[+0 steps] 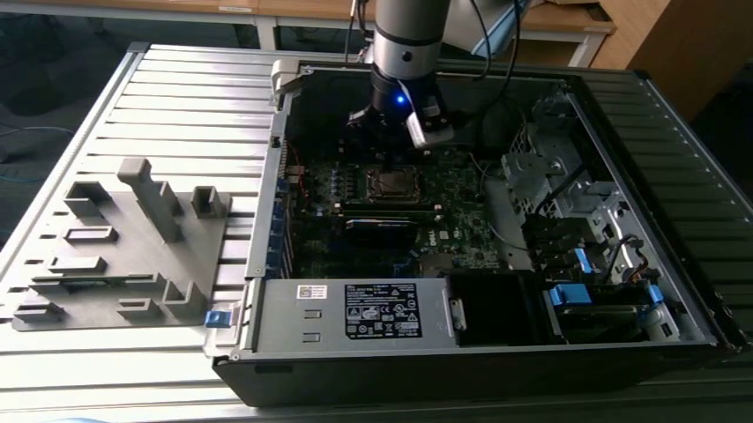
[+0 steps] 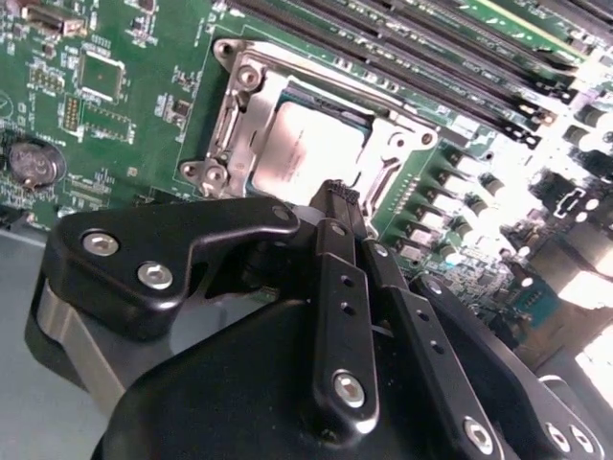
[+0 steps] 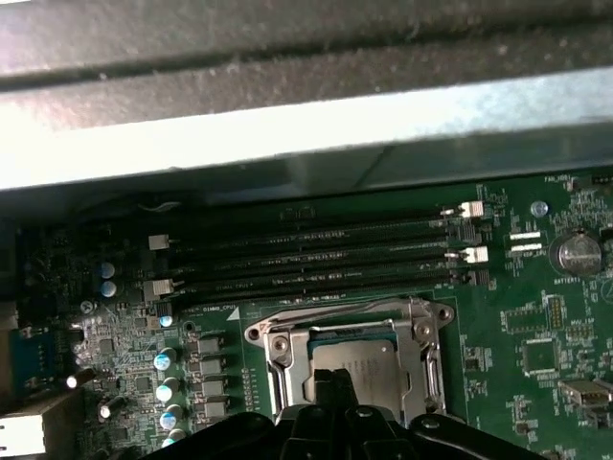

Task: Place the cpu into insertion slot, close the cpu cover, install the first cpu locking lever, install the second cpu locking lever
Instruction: 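Install the first cpu locking lever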

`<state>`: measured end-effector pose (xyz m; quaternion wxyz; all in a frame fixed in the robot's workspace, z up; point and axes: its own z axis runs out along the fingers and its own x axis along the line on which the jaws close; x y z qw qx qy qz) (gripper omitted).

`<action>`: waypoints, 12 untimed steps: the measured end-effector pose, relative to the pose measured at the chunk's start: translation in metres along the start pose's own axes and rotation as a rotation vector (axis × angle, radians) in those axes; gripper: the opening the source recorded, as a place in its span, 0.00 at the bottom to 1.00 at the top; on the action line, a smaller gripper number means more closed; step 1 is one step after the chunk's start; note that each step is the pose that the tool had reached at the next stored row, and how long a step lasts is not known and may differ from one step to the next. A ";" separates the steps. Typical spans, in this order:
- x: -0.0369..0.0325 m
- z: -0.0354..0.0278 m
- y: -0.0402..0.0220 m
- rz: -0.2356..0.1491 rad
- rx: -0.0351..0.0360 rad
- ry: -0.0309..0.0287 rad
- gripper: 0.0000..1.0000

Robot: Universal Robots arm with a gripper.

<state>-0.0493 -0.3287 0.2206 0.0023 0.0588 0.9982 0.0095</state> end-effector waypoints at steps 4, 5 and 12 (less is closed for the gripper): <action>-0.0001 0.0011 -0.0003 -0.016 -0.0049 -0.0235 0.11; -0.0001 0.0014 -0.0005 -0.017 -0.0056 -0.0296 0.11; -0.0004 0.0038 -0.0030 -0.018 -0.0092 -0.0629 0.11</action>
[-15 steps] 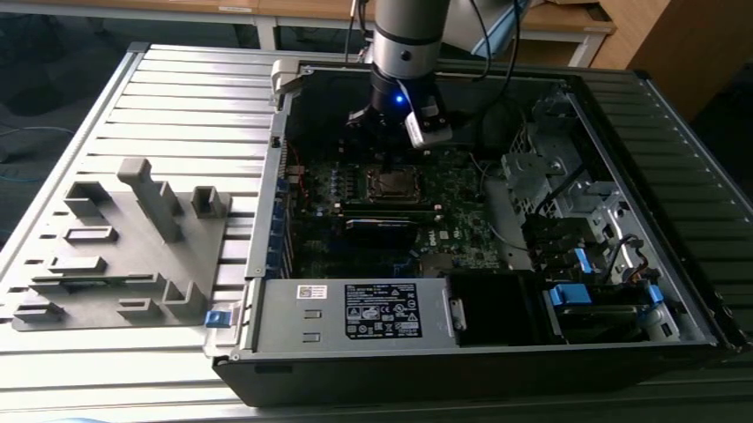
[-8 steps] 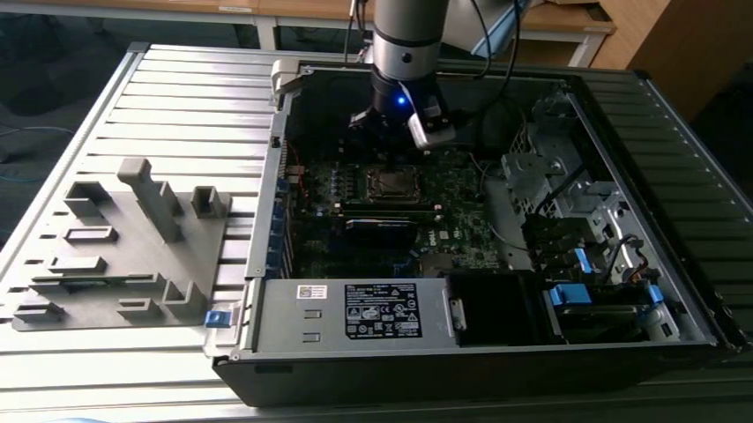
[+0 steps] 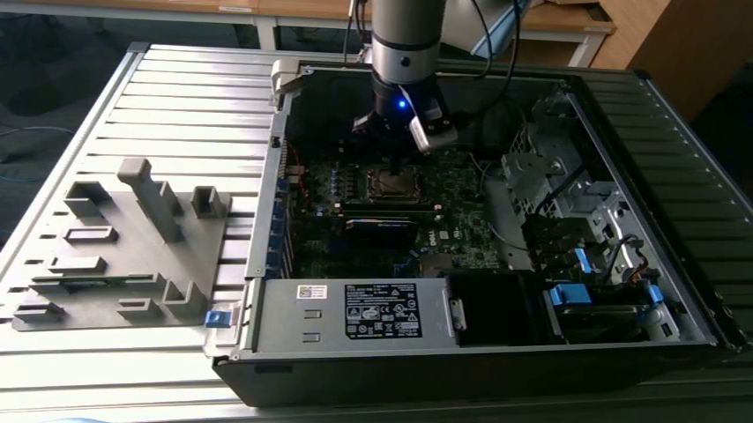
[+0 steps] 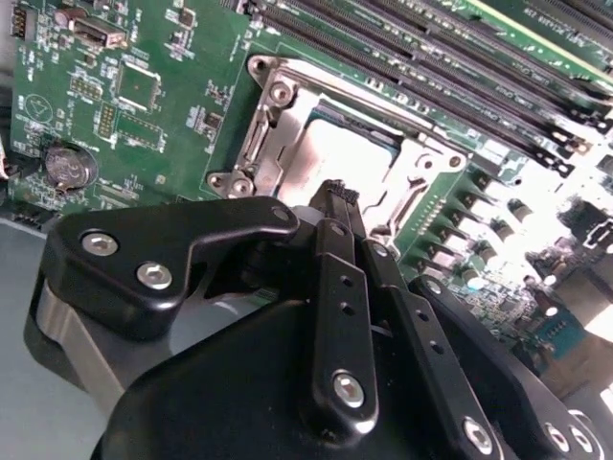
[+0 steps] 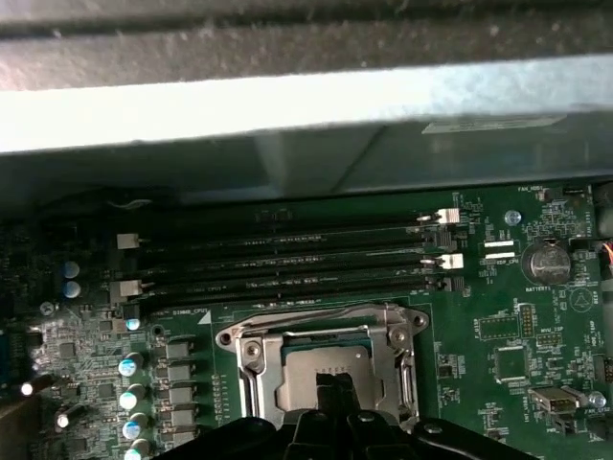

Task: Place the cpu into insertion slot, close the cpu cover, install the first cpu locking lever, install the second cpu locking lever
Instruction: 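Install the first cpu locking lever, then install the second cpu locking lever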

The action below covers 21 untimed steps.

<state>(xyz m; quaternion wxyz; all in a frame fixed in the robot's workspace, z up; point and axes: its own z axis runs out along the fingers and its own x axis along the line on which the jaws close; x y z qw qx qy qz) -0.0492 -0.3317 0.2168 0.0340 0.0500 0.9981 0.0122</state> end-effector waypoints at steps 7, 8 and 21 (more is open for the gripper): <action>-0.0002 0.0022 -0.0043 0.000 0.0001 -0.0004 0.11; -0.0002 0.0025 -0.0043 0.000 0.0002 -0.0003 0.11; -0.0004 -0.0013 -0.0042 0.000 0.0003 -0.0003 0.11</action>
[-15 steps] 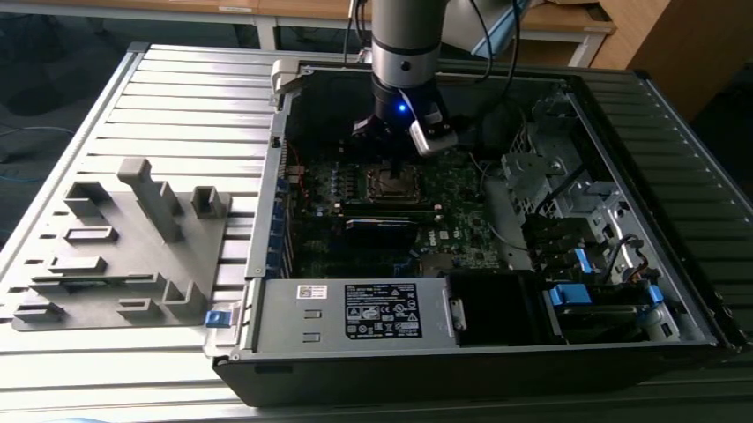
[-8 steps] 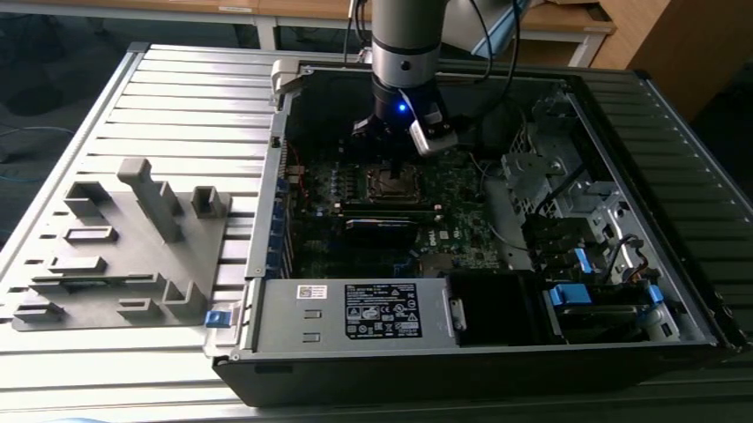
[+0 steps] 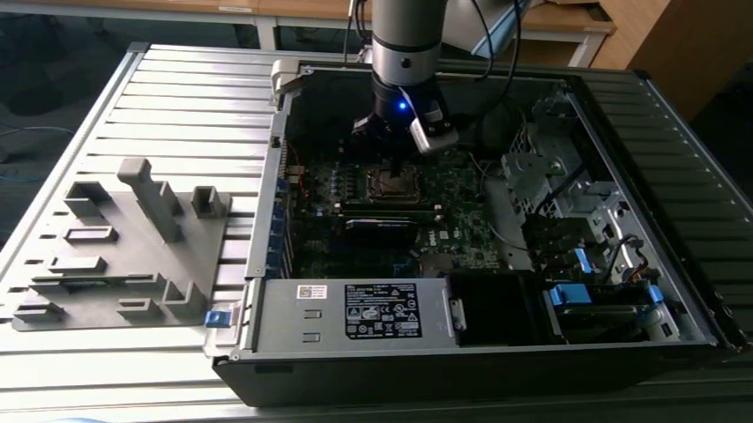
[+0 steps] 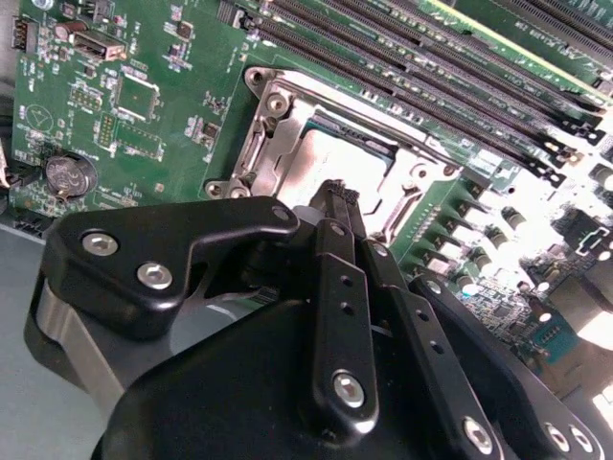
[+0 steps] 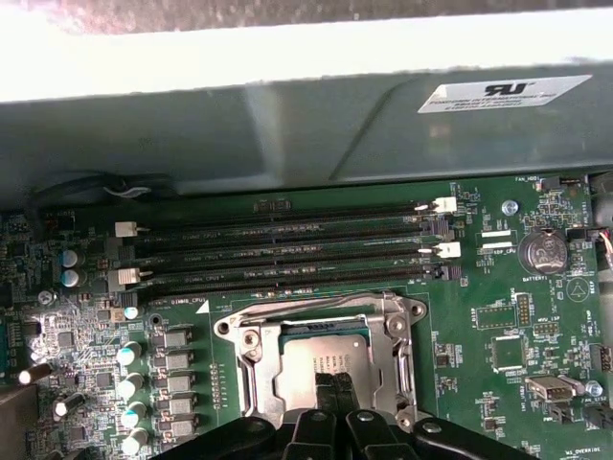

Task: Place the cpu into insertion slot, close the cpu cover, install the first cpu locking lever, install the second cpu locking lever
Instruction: 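Install the second cpu locking lever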

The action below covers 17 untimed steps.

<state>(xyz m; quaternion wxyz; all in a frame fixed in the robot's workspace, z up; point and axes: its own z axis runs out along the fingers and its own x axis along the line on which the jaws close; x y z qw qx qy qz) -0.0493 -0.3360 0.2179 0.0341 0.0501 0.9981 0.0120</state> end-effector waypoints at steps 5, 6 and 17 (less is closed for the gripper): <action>-0.0001 -0.0020 0.0001 0.000 -0.0002 -0.0001 0.11; -0.0001 -0.0022 0.0001 0.000 0.0000 0.0000 0.11; -0.0007 -0.0098 0.0003 0.000 -0.0001 -0.0001 0.11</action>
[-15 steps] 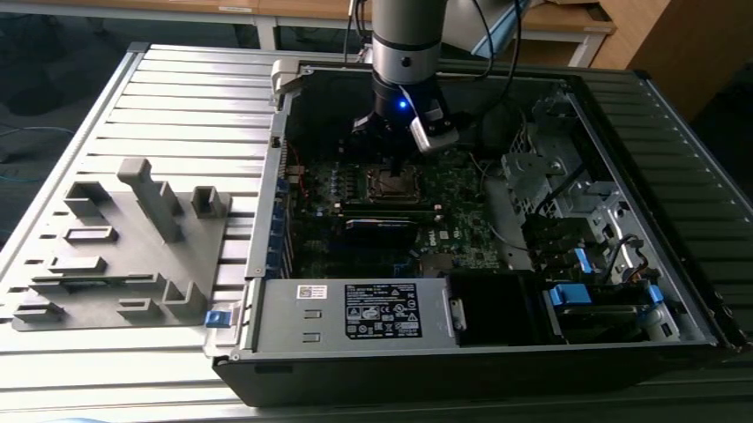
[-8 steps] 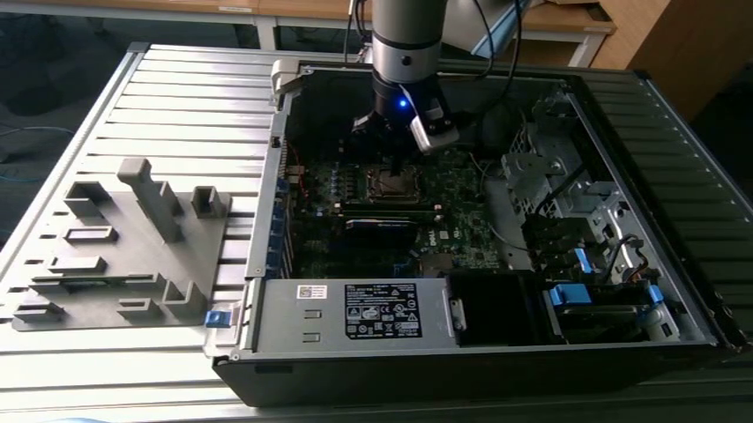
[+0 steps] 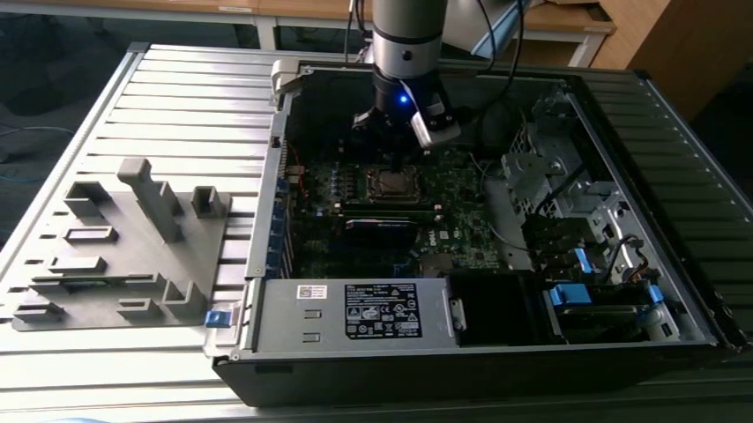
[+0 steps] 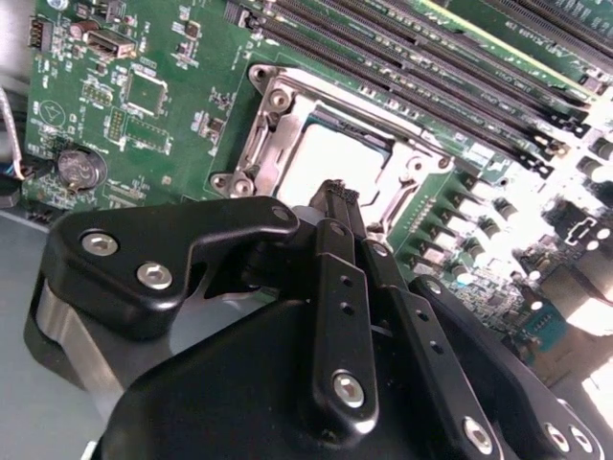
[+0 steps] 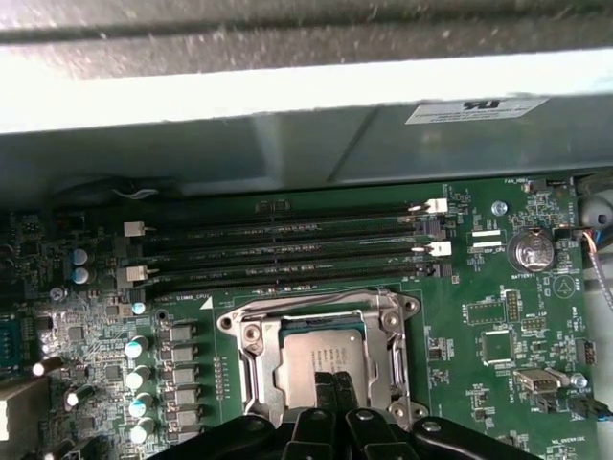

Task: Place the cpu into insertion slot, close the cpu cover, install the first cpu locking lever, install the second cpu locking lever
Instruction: 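Install the second cpu locking lever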

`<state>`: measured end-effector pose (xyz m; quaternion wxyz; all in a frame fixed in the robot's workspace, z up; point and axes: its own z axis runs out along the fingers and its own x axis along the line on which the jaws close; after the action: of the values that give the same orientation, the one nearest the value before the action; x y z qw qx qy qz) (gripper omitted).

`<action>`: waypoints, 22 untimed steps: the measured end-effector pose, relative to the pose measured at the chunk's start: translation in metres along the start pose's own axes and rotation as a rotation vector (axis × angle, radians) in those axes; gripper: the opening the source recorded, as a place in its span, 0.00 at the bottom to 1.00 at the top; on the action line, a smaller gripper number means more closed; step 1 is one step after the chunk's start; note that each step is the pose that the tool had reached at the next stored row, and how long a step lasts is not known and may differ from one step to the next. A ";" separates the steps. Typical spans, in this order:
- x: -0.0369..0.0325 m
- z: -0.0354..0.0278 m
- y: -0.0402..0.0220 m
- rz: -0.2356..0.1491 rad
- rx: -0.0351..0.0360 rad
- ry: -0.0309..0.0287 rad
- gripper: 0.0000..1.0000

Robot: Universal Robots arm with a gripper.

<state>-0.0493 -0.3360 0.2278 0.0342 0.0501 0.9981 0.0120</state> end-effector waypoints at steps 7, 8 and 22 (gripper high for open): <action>-0.0004 -0.0059 0.0002 0.000 -0.0001 0.0000 0.11; -0.0004 -0.0064 0.0002 0.000 -0.0001 0.0000 0.11; -0.0010 -0.0105 0.0003 0.000 0.0018 -0.0002 0.11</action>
<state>-0.0490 -0.3360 0.2384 0.0342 0.0500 0.9981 0.0111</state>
